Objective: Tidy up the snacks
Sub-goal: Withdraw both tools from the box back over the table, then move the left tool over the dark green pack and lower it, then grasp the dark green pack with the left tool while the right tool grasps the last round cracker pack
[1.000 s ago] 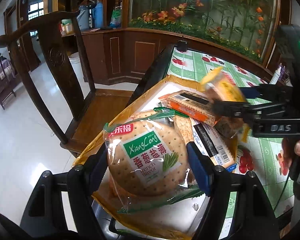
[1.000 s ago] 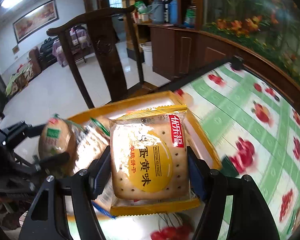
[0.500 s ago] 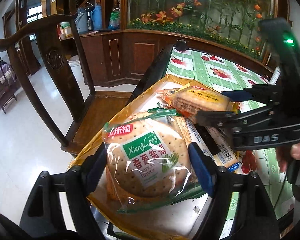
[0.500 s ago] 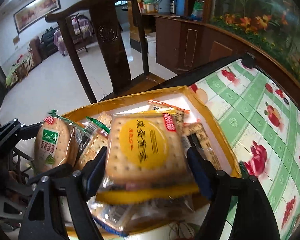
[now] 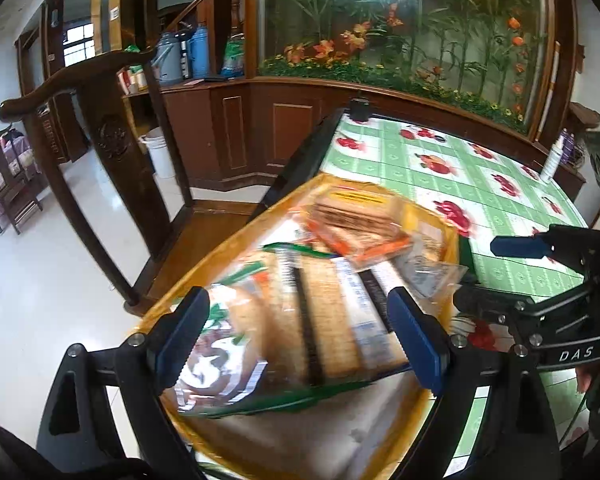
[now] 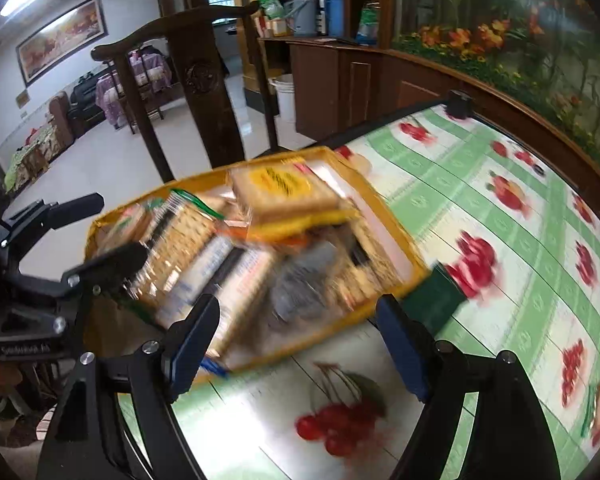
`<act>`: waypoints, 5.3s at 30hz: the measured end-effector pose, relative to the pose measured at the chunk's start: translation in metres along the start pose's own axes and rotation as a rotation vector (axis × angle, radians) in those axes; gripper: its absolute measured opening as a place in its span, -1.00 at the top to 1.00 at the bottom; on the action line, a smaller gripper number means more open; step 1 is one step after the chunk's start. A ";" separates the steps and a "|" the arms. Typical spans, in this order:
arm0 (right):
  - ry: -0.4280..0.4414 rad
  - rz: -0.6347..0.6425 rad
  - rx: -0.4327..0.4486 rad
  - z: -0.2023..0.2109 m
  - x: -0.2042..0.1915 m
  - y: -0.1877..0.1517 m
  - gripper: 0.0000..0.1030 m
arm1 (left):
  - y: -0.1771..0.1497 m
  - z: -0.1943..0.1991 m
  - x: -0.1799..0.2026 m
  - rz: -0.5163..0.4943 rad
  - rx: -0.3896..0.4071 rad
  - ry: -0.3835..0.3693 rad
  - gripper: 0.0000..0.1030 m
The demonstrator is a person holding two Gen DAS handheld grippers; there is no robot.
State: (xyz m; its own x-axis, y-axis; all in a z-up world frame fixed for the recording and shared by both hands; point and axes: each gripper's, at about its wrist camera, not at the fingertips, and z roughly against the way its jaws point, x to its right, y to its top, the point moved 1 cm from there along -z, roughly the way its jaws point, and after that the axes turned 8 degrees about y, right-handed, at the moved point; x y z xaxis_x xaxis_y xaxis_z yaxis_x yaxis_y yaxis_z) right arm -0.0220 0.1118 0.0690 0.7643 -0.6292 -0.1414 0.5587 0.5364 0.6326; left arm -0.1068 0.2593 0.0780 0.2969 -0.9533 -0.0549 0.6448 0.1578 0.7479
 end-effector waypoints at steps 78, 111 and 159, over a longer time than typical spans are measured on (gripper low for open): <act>-0.303 -0.613 0.161 0.183 0.240 -0.198 -0.62 | 0.066 -0.114 0.249 -0.303 -0.322 -0.198 -0.76; -0.265 -0.625 0.151 0.172 0.238 -0.199 -0.63 | 0.026 -0.116 0.276 -0.353 -0.398 -0.235 -0.89; -0.504 -0.830 -0.009 0.100 0.359 -0.134 -0.99 | 0.004 -0.097 0.303 -0.538 -0.294 -0.369 -0.51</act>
State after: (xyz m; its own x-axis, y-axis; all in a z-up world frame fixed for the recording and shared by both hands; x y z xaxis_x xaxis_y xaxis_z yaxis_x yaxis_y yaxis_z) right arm 0.1450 -0.2420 0.0092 -0.1002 -0.9755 -0.1960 0.8621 -0.1835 0.4723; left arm 0.0538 -0.0039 0.0005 -0.3402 -0.9350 -0.1000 0.8131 -0.3459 0.4682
